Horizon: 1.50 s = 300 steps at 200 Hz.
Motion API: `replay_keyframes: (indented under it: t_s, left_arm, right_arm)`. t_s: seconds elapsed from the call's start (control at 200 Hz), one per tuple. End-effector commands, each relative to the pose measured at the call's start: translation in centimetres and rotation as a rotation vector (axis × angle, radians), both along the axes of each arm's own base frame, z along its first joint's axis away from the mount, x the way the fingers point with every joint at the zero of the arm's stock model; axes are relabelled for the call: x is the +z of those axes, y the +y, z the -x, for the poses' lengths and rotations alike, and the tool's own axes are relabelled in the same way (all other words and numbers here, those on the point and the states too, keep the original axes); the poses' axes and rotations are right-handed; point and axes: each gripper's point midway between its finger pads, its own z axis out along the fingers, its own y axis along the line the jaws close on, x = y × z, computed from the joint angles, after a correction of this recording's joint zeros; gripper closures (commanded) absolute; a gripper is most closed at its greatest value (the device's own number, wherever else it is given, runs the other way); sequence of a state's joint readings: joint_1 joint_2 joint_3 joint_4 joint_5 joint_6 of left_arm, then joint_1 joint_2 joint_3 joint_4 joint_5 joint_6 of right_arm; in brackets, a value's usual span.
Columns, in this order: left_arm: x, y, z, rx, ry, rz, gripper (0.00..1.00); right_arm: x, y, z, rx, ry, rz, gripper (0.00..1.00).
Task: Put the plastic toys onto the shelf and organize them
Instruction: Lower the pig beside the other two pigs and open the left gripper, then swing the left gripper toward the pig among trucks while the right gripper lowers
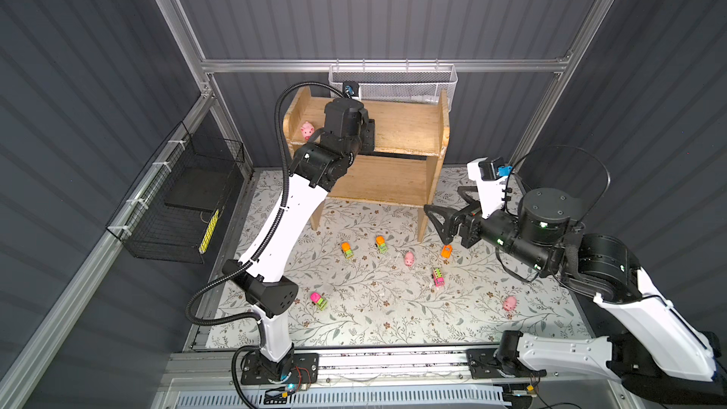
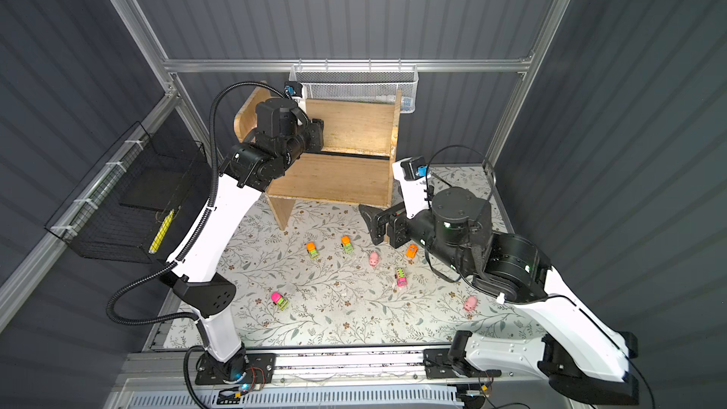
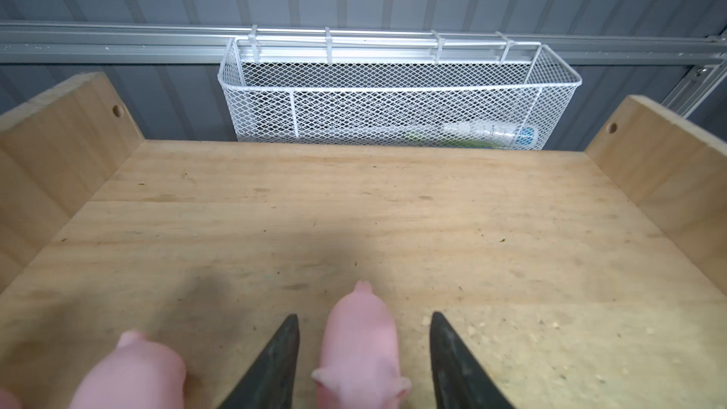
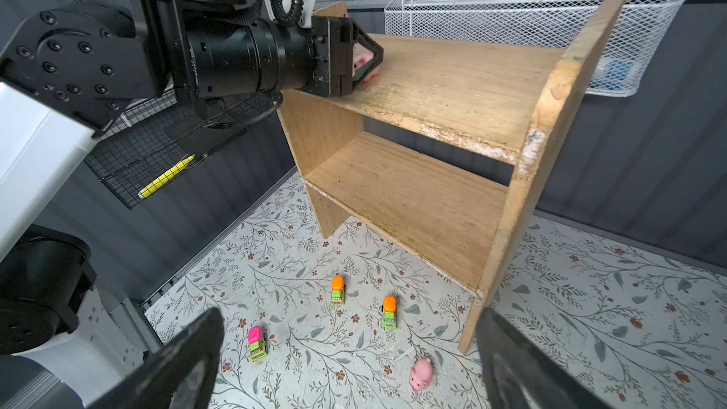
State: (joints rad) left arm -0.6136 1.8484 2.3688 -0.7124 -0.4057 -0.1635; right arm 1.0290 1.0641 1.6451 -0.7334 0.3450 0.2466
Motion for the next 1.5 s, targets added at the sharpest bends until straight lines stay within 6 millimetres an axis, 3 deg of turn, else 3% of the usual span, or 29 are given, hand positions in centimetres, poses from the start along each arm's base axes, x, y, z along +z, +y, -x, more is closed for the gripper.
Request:
replay_keyframes:
  t_s: [0.0, 0.57, 0.825, 1.066, 1.221, 1.401, 1.496]
  left_arm:
    - [2.4, 0.7, 1.1, -0.018, -0.053, 0.024, 0.45]
    - [1.5, -0.1, 1.1, -0.053, -0.024, 0.034, 0.45]
    - [3.1, 0.3, 2.1, -0.069, -0.06, 0.053, 0.39]
    - [6.0, 1.7, 4.7, -0.091, -0.115, 0.102, 0.31]
    - [6.6, 2.3, 6.7, -0.122, -0.115, 0.146, 0.28]
    - [5.0, 3.4, 9.7, -0.154, -0.068, 0.196, 0.16]
    - [3.1, 3.9, 11.4, -0.176, -0.022, 0.22, 0.1]
  right_arm:
    - [0.6, -0.6, 0.2, -0.008, 0.002, -0.014, 0.01]
    - [0.5, -1.2, 0.2, -0.026, 0.002, -0.014, 0.01]
    - [0.5, -1.4, 0.4, -0.023, 0.002, -0.019, 0.01]
    - [0.4, -2.7, 0.9, -0.041, 0.001, -0.04, 0.01]
    - [-0.6, -3.2, 0.9, -0.061, 0.017, -0.023, 0.01]
    - [-3.3, -3.4, 0.8, -0.081, 0.067, 0.015, 0.01]
    - [-4.7, -3.3, 0.9, -0.079, 0.092, 0.021, 0.01]
